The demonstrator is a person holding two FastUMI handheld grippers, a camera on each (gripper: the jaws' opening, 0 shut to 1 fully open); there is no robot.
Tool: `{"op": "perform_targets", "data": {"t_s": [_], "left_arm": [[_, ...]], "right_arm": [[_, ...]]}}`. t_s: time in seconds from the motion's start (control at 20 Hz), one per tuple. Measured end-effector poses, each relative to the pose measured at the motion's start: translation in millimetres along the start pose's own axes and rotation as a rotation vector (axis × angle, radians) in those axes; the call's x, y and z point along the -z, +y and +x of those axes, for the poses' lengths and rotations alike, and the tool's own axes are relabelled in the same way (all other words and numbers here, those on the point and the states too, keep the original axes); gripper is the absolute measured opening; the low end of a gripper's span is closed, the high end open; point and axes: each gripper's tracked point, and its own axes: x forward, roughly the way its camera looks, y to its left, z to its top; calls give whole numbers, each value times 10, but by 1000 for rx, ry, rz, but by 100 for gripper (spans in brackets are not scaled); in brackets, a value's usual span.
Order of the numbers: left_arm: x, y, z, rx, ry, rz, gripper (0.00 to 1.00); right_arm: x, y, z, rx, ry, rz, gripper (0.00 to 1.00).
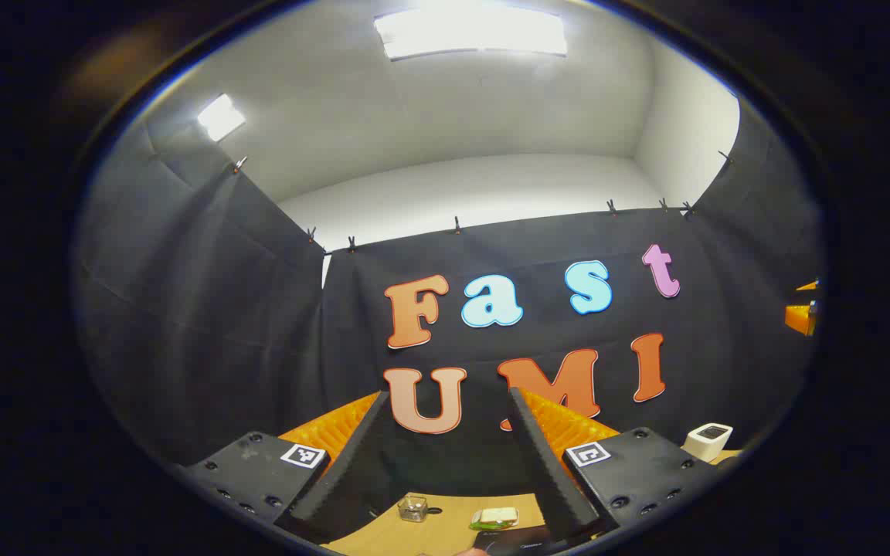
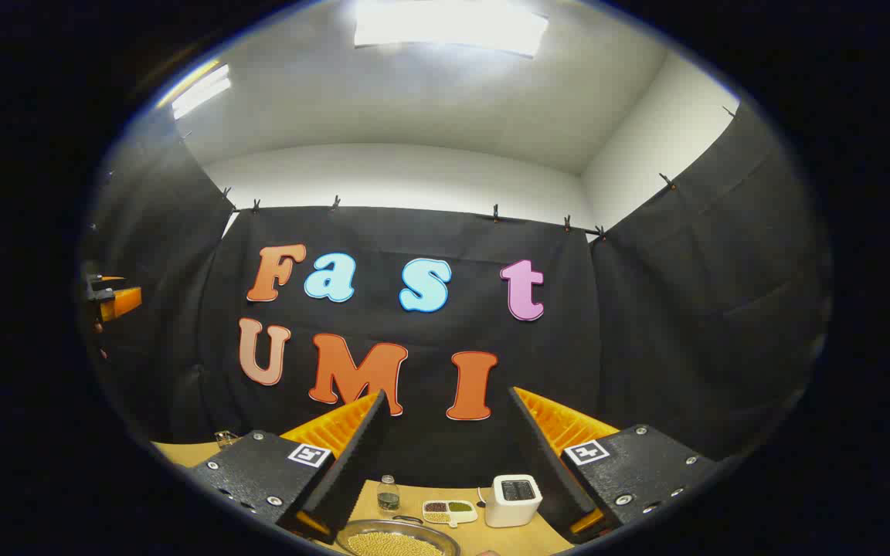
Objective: First push the handle of the pot to place it horizontally, then grasp the pot with both hands and set it on the induction cooktop.
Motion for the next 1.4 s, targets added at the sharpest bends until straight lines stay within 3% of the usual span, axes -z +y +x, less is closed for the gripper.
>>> {"op": "perform_targets", "data": {"t_s": [0.45, 0.8, 1.2, 1.4], "left_arm": [[-145, 22, -88, -19, -72, 41, 98], [-223, 58, -74, -11, -87, -10, 99], [12, 91, 34, -29, -37, -50, 98], [108, 82, 70, -20, -12, -62, 99]], "right_arm": [[-42, 18, -54, -7, 5, -26, 94], [6, 110, -64, -29, 18, -21, 94], [617, 269, -157, -87, 164, 10, 94], [1119, 469, -227, -142, 280, 7, 93]]}}
